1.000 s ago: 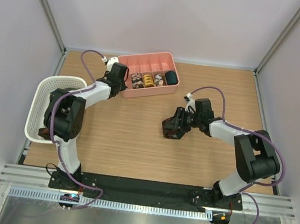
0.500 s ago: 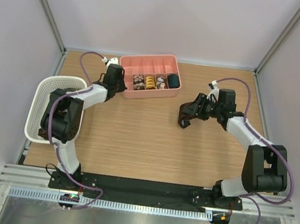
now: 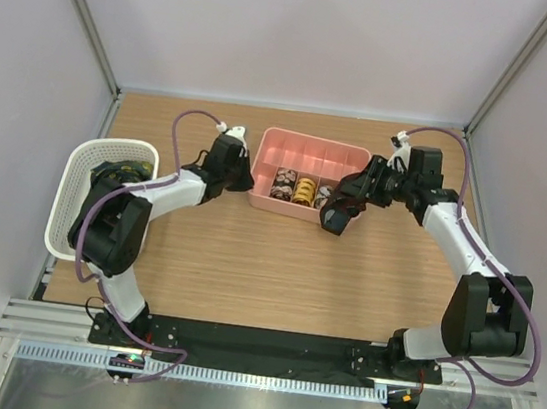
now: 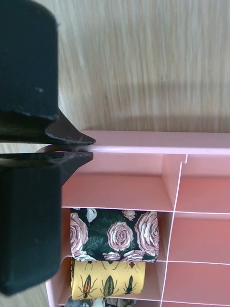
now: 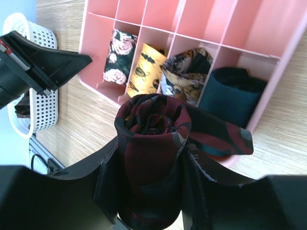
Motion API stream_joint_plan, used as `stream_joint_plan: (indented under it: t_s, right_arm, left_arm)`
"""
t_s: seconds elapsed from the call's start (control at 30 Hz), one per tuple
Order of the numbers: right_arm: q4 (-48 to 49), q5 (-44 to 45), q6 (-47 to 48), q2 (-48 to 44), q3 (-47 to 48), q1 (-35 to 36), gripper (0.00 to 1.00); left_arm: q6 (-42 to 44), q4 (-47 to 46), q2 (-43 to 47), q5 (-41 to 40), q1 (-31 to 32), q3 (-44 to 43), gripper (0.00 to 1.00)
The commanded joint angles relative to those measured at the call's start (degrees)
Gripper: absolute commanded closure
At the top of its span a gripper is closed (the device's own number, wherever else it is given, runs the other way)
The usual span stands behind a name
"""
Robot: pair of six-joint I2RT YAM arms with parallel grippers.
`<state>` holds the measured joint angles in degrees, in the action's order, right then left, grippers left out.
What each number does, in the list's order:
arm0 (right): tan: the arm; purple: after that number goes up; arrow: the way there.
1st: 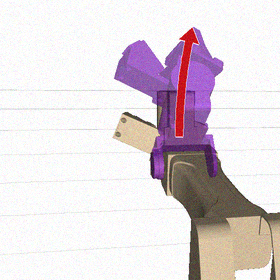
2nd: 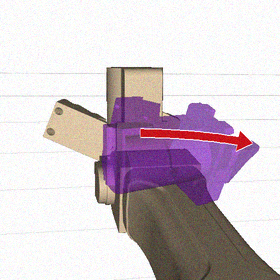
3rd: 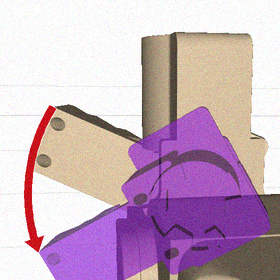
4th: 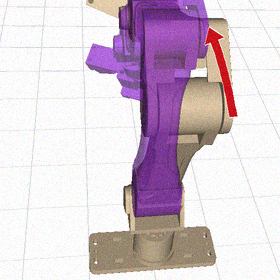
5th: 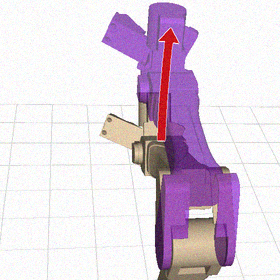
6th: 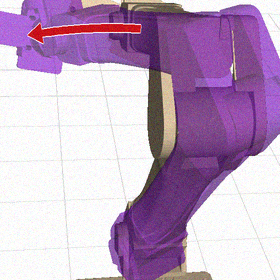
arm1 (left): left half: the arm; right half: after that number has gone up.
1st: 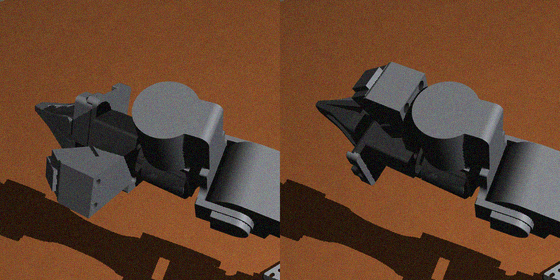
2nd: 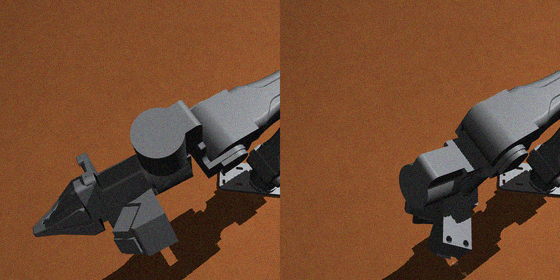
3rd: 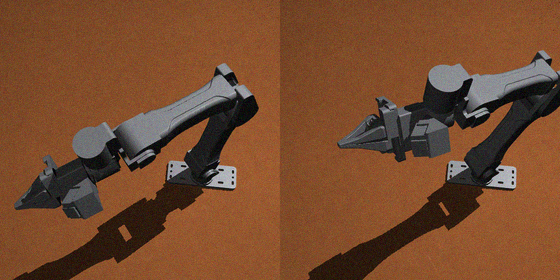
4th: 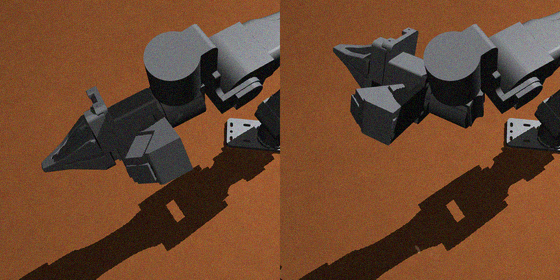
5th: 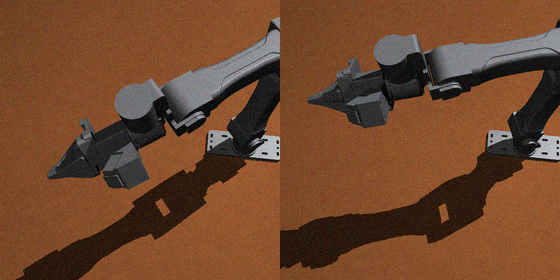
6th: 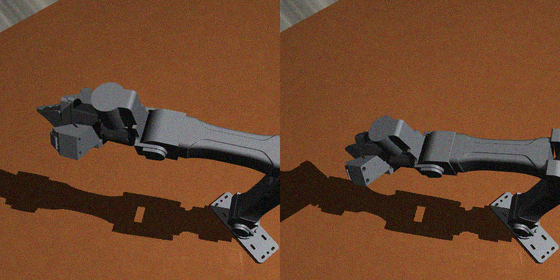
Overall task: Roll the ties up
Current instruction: Place the rolled tie into the container
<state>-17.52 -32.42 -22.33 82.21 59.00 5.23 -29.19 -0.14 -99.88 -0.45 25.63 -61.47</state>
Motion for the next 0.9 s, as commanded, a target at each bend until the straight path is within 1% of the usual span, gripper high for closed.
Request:
stream_joint_plan:
  t_s: [0.0,0.1,0.13,0.2,0.3,0.37,0.5,0.57,0.67,0.73,0.87]
  right_arm:
    - [-1.7,0.3,-0.3,-2.2,3.1,0.4,0.99]
    - [-3.0,1.9,0.3,-2.1,4.1,2.1,0.99]
    - [-3.3,2.2,0.4,-2.1,4.5,2.5,0.99]
    - [-4.3,3.0,0.5,-2.4,5.3,2.5,0.99]
    - [-6.8,3.6,0.9,-4.0,7.6,2.5,0.99]
    - [-8.8,4.6,1.9,-5.2,9.5,2.4,0.99]
    - [-15.1,7.0,4.5,-5.8,16.9,1.0,0.99]
    - [-15.9,7.2,5.6,-5.2,19.0,0.1,0.99]
    - [-18.1,7.8,7.6,-3.4,25.1,0.0,0.99]
    - [-19.7,7.6,8.6,-0.9,26.9,0.2,0.99]
    - [-20.5,11.1,10.8,1.5,27.7,2.2,0.98]
  left_arm:
    - [-5.6,4.2,1.8,4.1,1.4,1.1,1.00]
    - [-9.5,3.7,2.7,0.8,3.5,2.0,1.00]
    - [-10.0,3.5,3.0,-2.0,4.0,2.7,1.00]
    - [-11.8,3.2,4.2,-5.0,4.8,3.1,1.00]
    - [-11.6,3.4,5.4,-7.4,4.7,3.0,1.00]
    - [-10.6,4.8,6.8,-8.2,4.7,2.2,1.00]
    - [-9.7,6.5,9.2,-8.7,4.7,1.6,1.00]
    - [-9.6,7.2,10.1,-8.6,4.7,1.4,1.00]
    - [-9.5,8.2,10.4,-8.2,4.7,1.0,1.00]
    - [-9.6,8.6,10.2,-7.6,4.7,0.4,1.00]
    - [-10.4,9.0,9.9,-6.4,4.7,0.1,1.00]
